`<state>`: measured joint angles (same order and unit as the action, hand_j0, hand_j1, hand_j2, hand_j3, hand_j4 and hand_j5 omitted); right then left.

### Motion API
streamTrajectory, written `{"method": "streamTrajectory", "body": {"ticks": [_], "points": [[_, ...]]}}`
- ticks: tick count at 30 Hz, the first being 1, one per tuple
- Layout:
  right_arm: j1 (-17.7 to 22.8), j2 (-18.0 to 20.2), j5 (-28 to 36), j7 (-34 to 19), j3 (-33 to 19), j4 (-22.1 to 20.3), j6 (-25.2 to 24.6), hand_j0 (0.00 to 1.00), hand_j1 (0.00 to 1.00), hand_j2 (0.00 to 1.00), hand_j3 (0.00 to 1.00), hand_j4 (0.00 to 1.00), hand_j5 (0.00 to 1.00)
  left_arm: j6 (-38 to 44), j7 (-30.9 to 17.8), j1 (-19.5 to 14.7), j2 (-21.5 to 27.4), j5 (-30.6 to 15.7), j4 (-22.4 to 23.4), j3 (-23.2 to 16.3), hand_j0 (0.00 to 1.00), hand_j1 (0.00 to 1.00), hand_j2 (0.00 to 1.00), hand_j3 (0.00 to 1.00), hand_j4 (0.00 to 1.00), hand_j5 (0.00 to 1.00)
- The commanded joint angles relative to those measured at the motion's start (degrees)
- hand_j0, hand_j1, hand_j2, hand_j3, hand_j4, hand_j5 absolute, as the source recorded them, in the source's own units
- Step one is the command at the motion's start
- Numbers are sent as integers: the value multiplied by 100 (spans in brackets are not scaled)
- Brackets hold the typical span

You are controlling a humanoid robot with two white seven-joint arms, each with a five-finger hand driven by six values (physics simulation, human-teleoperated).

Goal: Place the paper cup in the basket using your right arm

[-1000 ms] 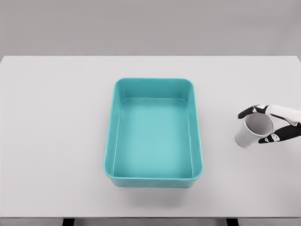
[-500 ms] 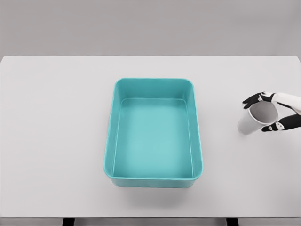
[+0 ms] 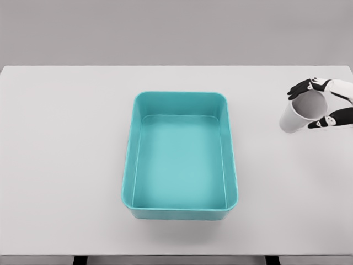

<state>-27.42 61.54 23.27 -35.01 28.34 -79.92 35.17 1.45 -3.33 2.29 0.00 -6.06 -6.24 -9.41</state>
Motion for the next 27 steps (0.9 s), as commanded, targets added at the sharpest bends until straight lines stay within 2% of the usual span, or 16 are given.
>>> {"method": "streamTrajectory", "body": {"ticks": [1, 5, 13, 17, 24, 27], "points": [[-9, -37, 46, 1, -12, -59, -17, 68, 68, 68, 68, 68, 68, -4, -1, 0, 0, 0, 0, 0, 100, 100, 100, 100, 100, 100], [-123, -195, 37, 1, -12, -129, -17, 68, 68, 68, 68, 68, 68, 4, -1, 0, 0, 0, 0, 0, 100, 100, 100, 100, 100, 100], [-413, -406, -15, 1, -12, -806, -17, 68, 68, 68, 68, 68, 68, -4, -1, 0, 0, 0, 0, 0, 100, 100, 100, 100, 100, 100], [-615, -793, -252, 1, 14, -1026, -309, 68, 68, 68, 68, 68, 68, -4, -1, 0, 0, 0, 0, 0, 100, 100, 100, 100, 100, 100], [-923, -1496, -666, 1, 111, -1079, -740, 68, 68, 68, 68, 68, 68, 5, -1, 0, 0, 0, 0, 0, 100, 100, 100, 100, 100, 100], [-1169, -1786, -736, 1, 409, -1079, -872, 68, 68, 68, 68, 68, 68, -4, -1, 0, 0, 0, 0, 0, 100, 100, 100, 100, 100, 100]]}}
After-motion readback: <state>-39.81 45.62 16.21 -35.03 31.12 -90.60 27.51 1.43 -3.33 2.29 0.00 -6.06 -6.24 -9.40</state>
